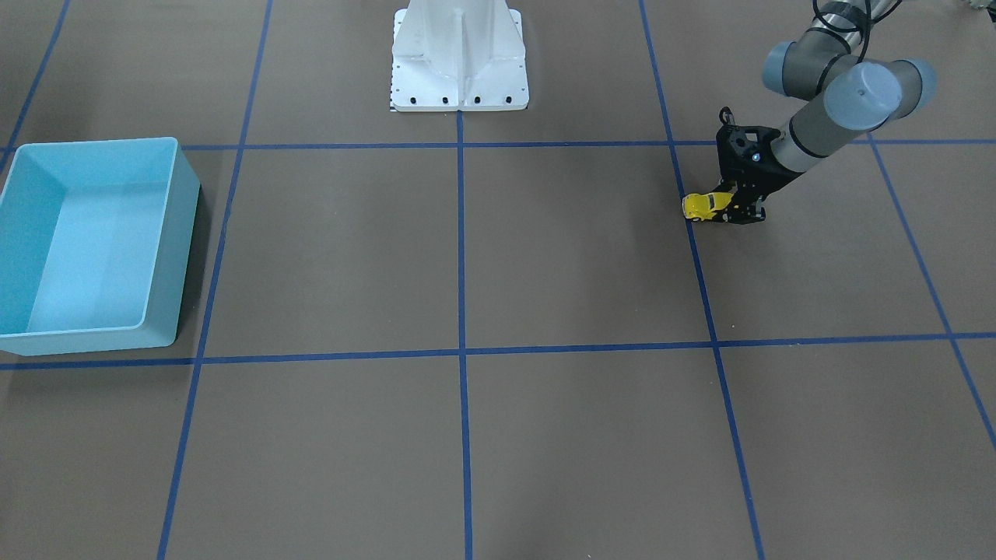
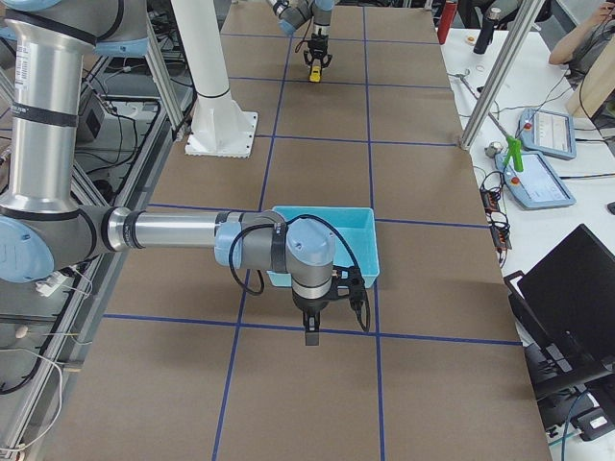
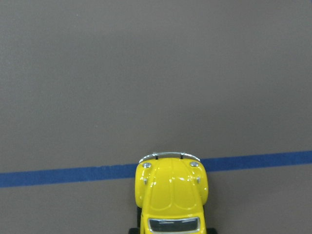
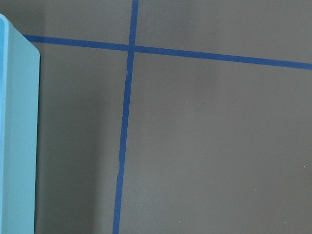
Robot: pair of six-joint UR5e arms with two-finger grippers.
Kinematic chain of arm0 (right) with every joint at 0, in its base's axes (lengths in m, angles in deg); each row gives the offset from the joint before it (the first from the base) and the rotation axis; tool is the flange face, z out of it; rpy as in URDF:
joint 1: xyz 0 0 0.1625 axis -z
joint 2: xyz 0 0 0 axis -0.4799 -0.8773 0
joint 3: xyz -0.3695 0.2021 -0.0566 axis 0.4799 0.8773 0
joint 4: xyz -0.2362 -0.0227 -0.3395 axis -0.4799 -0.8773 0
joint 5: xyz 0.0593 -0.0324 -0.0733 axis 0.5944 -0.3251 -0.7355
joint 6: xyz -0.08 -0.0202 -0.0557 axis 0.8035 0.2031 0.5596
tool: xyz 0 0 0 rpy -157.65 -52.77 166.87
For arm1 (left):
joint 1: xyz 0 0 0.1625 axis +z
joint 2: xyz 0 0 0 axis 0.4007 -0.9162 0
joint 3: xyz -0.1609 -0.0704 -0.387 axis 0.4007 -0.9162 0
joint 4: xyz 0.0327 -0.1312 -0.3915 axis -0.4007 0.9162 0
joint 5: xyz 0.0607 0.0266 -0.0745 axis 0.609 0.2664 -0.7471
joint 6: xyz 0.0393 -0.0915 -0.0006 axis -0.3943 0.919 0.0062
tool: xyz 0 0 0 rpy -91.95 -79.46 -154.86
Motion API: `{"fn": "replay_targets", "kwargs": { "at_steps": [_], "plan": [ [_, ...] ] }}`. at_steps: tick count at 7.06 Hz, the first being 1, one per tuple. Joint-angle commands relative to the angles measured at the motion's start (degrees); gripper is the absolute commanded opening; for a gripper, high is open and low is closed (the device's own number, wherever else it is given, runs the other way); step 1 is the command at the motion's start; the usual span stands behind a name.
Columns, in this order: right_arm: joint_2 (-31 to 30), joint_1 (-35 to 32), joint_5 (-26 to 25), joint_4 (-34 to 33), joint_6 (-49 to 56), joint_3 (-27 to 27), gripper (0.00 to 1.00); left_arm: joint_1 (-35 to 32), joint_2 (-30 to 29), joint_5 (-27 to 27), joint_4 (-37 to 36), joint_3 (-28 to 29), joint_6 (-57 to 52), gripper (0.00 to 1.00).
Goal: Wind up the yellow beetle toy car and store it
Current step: 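Pull the car back toward the left arm, pressing it down, then keep dragging the car backward with the left gripper to wind it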
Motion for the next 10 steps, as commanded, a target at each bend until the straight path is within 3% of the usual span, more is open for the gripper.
{"fn": "replay_targets", "kwargs": {
  "at_steps": [1, 10],
  "plan": [
    [0.00, 0.00, 0.00, 0.08, 0.00, 0.00, 1.00, 0.04, 0.76, -0.02, 1.20, 0.50, -0.08, 0.13],
    [0.00, 0.00, 0.00, 0.08, 0.00, 0.00, 1.00, -2.95, 4.01, -1.42, 1.29, 0.59, -6.50, 0.13]
  ]
}}
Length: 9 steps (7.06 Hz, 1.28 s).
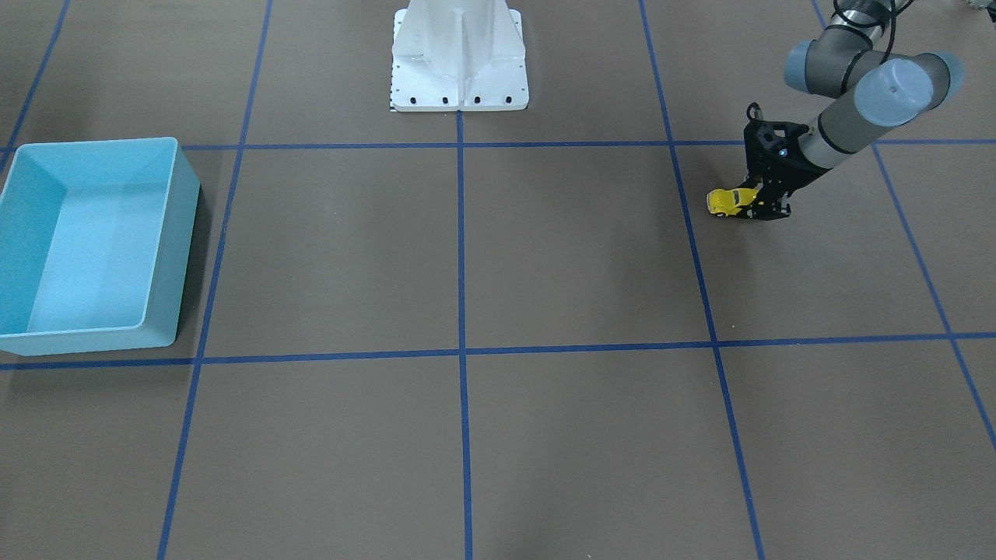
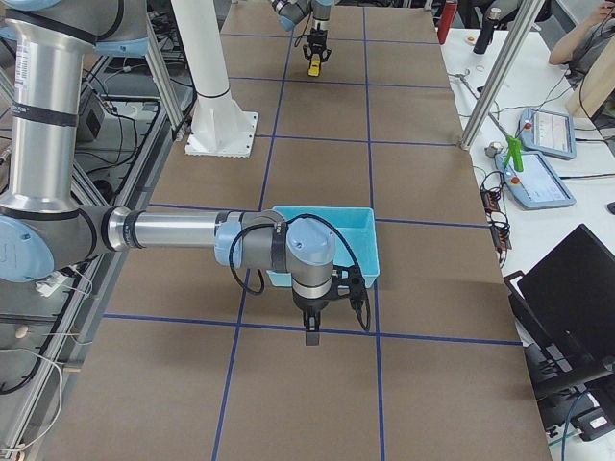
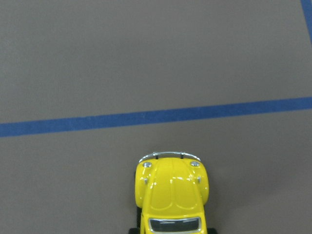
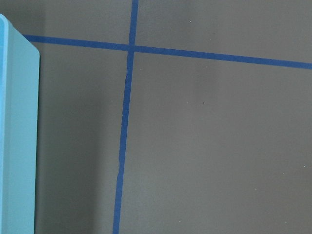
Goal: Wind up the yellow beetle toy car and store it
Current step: 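Keep dragging the car backward with the left gripper to wind it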
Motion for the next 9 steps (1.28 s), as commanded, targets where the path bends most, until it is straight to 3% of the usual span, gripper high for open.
{"fn": "replay_targets", "kwargs": {
  "at_steps": [1, 9],
  "plan": [
    [-0.03, 0.00, 0.00, 0.01, 0.01, 0.00, 1.00, -0.36, 0.68, -0.05, 0.00, 0.16, -0.93, 0.13],
    [0.06, 0.00, 0.00, 0.01, -0.08, -0.35, 1.00, -0.80, 3.05, -0.05, 0.00, 0.25, -4.51, 0.14]
  ]
}}
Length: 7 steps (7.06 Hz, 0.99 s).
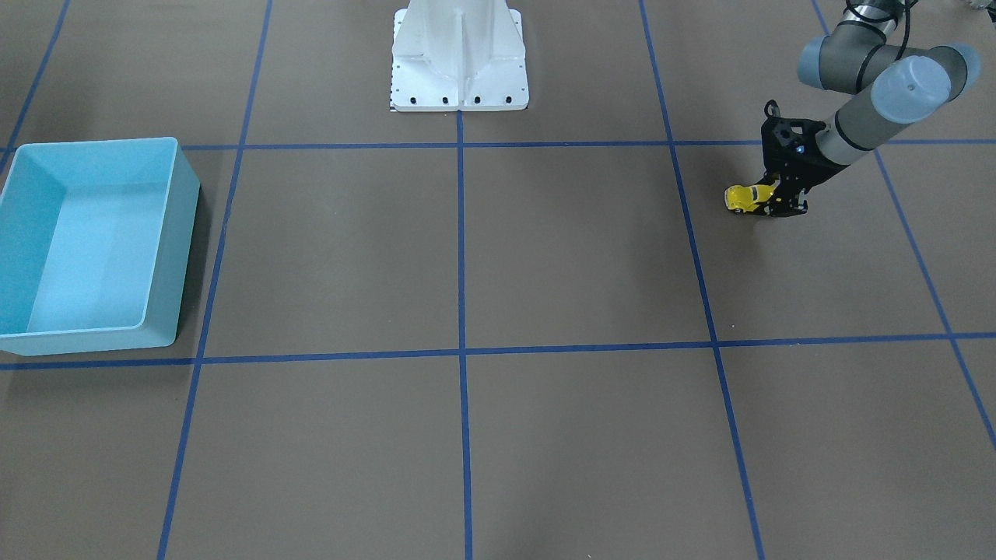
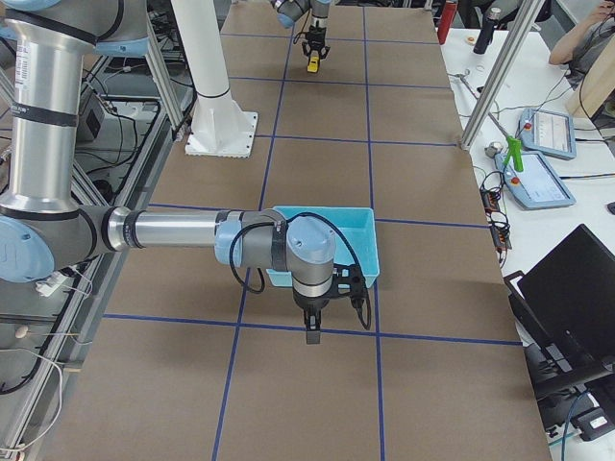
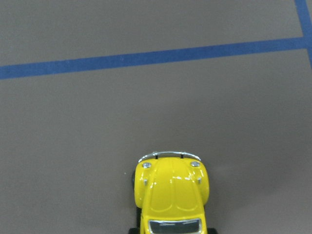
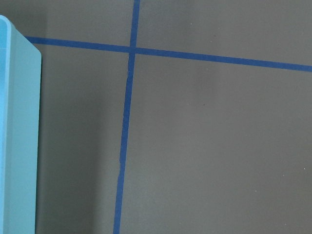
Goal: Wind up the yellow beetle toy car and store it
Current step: 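Keep dragging the car backward with the left gripper to wind it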
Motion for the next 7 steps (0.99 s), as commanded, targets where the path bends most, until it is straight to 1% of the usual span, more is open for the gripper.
{"fn": "replay_targets", "kwargs": {
  "at_steps": [1, 6, 7],
  "plan": [
    [0.00, 0.00, 0.00, 0.04, 0.02, -0.04, 1.00, -0.73, 0.79, -0.05, 0.00, 0.05, -2.03, 0.14],
    [0.00, 0.00, 0.00, -0.05, -0.07, -0.04, 1.00, -1.35, 2.11, -0.40, 0.08, 0.49, -2.12, 0.14],
    [0.00, 0.00, 0.00, 0.04, -0.07, -0.13, 1.00, -1.78, 2.80, -1.36, 0.26, 0.75, -2.64, 0.14]
  ]
}}
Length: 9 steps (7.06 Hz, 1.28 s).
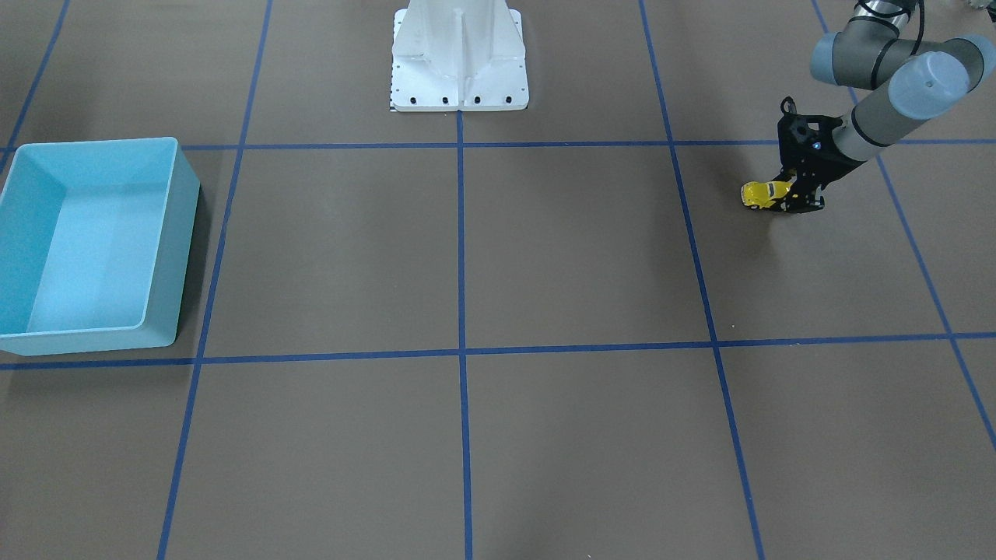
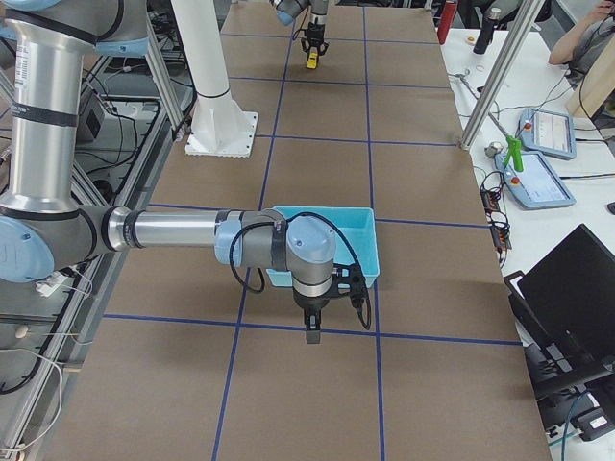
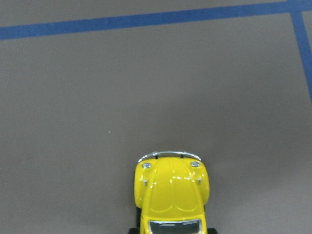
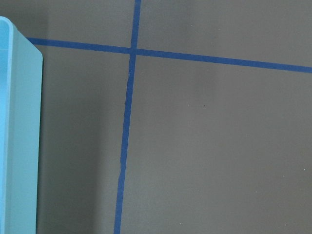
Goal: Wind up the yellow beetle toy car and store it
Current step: 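Keep dragging the car backward with the left gripper to wind it, then pull the car farther back to the table edge with the left gripper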
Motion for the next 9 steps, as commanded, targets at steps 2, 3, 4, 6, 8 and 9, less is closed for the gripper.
{"fn": "replay_targets", "kwargs": {
  "at_steps": [2, 3, 4, 6, 8, 9],
  "plan": [
    [0.00, 0.00, 0.00, 0.04, 0.00, 0.03, 1.00, -1.15, 0.79, -1.01, 0.12, 1.18, -1.98, 0.14],
    [0.00, 0.00, 0.00, 0.04, 0.00, 0.03, 1.00, -1.24, 1.57, -1.01, 1.08, 1.27, -1.98, 0.14],
    [0.00, 0.00, 0.00, 0.04, 0.00, 0.03, 1.00, -2.02, 1.58, -1.79, 2.05, 2.31, -2.07, 0.14],
    [0.00, 0.00, 0.00, 0.04, 0.00, 0.03, 1.00, -2.91, 1.84, -2.15, 2.15, 2.76, -3.73, 0.15],
    [0.00, 0.00, 0.00, 0.04, 0.00, 0.03, 1.00, -3.17, 1.93, -2.24, 2.23, 3.20, -4.61, 0.15],
    [0.00, 0.00, 0.00, 0.04, 0.00, 0.03, 1.00, -3.26, 1.93, -2.24, 2.23, 3.38, -4.79, 0.15]
  ]
}}
